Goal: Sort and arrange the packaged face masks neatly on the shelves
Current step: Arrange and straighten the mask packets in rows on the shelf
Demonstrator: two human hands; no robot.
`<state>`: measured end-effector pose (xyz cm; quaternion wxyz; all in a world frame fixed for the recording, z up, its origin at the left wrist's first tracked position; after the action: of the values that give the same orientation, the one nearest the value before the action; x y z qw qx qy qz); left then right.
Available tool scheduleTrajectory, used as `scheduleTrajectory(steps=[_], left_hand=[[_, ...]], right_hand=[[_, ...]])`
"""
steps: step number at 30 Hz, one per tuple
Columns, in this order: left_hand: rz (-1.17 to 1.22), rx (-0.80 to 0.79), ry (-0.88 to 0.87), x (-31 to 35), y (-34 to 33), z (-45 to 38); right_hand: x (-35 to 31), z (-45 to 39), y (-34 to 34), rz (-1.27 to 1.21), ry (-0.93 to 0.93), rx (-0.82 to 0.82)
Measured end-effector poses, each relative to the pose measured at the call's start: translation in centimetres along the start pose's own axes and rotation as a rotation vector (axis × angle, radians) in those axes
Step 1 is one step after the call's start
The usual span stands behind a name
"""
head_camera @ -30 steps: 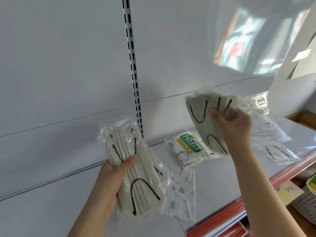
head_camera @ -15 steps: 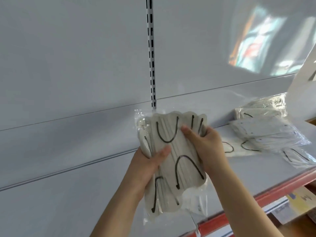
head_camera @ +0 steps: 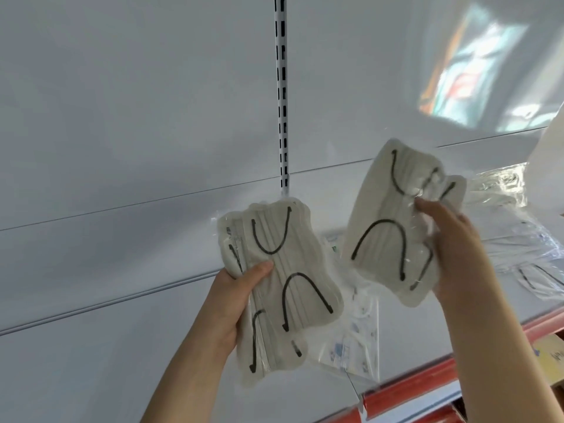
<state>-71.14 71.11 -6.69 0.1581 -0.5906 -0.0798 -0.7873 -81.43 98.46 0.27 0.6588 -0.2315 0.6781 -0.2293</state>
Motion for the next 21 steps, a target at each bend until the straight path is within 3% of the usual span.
scheduleTrajectory(steps=[3, 6, 10, 14, 17, 21], left_hand=[[-0.018, -0.019, -0.011, -0.1, 0.0, 0.1], [-0.029, -0.060, -0.032, -0.1, -0.7, 0.4], [-0.067, -0.148, 0.008, 0.0, -1.8, 0.9], [-0.060, -0.181, 0.002, 0.1, -1.8, 1.2], [-0.058, -0.092, -0.039, 0.1, -0.7, 0.9], [0.007, -0.056, -0.015, -0.3, 0.4, 1.2]], right_hand=[[1.7, 1.0, -1.2, 0.036, -0.205, -0.124], [5.1, 2.0, -2.6, 0.210, -0.173, -0.087], [10.5, 3.9, -4.4, 0.292, -0.288, -0.226], [10.2, 3.4, -4.5, 0.550, -0.089, -0.108], [9.9, 2.9, -4.4, 0.462, -0.036, -0.069], [10.3, 2.9, -4.0, 0.086, -0.195, -0.056]])
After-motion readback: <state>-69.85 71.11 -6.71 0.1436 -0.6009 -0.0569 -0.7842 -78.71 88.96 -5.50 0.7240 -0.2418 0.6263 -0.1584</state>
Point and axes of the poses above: each hand's wrist, its own z-axis away from the middle knuckle, its own y-axis out of the back of the hand, x = y × z, the point moved 7 cm from there along -z, towards the middle knuckle, and after that the axes turned 11 degrees about -z, right-handed, at the moved point
